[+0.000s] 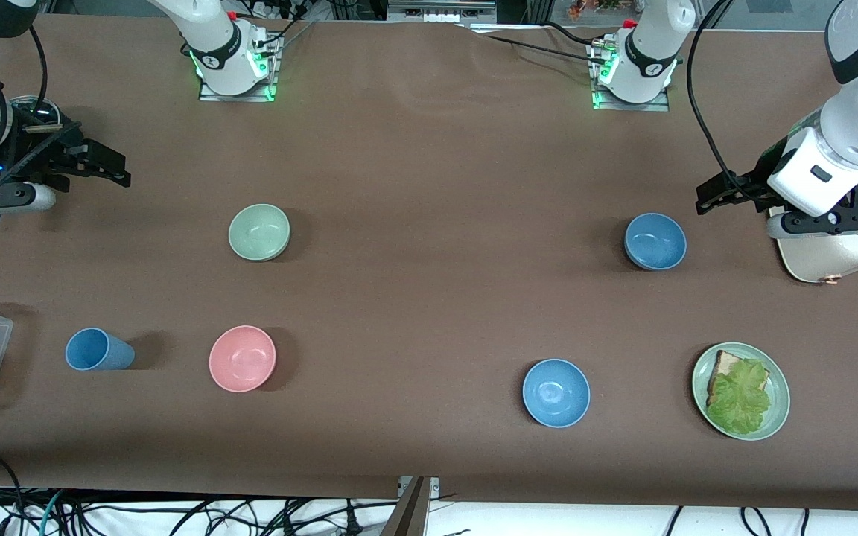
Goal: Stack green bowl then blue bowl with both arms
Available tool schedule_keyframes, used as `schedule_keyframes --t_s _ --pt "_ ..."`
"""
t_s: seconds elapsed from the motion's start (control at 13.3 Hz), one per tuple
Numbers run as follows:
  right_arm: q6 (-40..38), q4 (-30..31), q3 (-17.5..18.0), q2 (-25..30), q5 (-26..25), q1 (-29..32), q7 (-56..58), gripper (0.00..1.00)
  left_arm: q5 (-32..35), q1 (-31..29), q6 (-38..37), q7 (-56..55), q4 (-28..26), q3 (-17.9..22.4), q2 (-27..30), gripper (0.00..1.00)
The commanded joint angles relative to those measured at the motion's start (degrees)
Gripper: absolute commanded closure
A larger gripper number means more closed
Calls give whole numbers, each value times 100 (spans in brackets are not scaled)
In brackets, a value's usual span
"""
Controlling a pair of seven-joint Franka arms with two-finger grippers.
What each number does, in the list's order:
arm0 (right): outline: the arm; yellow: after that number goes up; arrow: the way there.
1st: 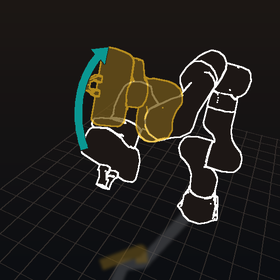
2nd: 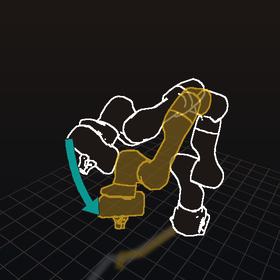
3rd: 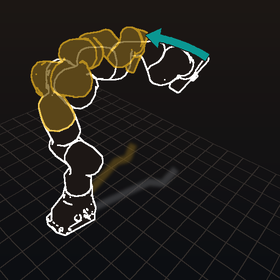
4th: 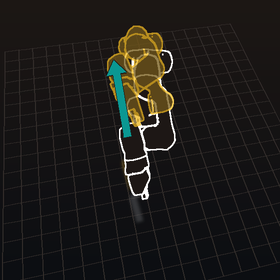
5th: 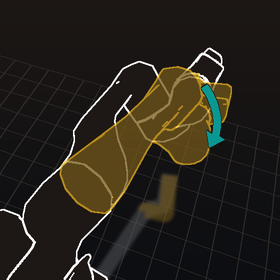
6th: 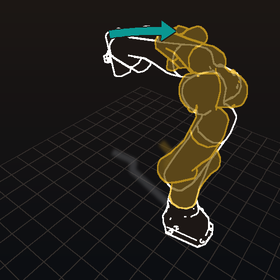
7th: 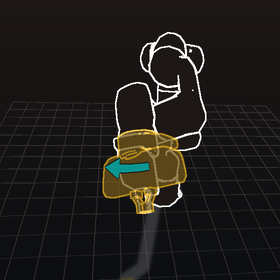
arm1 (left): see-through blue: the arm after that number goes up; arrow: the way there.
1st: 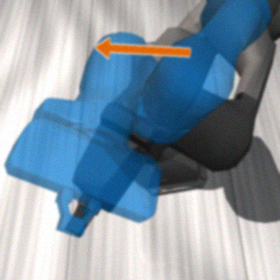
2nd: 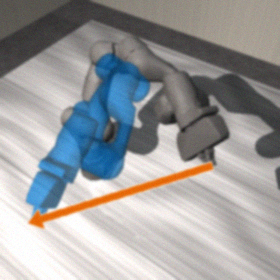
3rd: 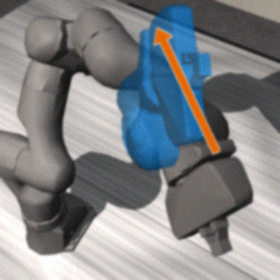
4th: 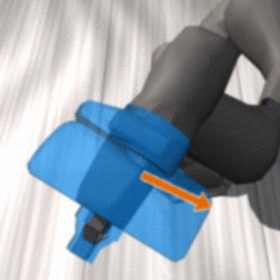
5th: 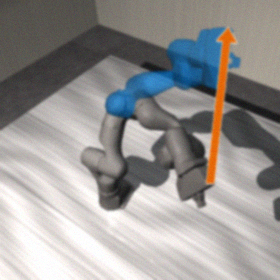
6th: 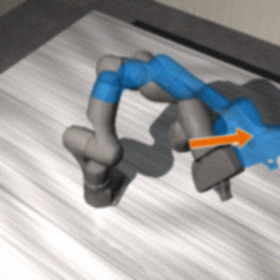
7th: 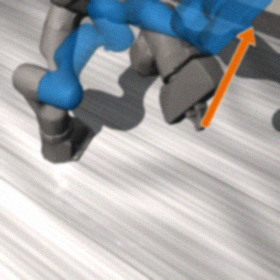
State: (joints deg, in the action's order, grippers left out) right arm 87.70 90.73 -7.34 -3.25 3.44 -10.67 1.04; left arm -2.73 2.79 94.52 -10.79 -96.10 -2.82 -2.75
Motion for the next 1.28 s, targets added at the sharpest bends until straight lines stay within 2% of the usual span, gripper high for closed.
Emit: schedule_keyframes --t_s 0.0,0.83,0.98,1.21 --pt "-33 15 40 26 -45 13 72 0 106 -33 -109 130 136 -16 -50 0" --pt "150 190 48 -35 -63 13 186 0 106 -33 -109 130 136 -16 -50 0" --pt "815 951 48 104 -28 4 177 0 106 -33 -109 130 136 -16 -50 0" --pt "2825 2953 92 544 -19 -5 178 0 106 -33 -109 130 136 -16 -50 0"
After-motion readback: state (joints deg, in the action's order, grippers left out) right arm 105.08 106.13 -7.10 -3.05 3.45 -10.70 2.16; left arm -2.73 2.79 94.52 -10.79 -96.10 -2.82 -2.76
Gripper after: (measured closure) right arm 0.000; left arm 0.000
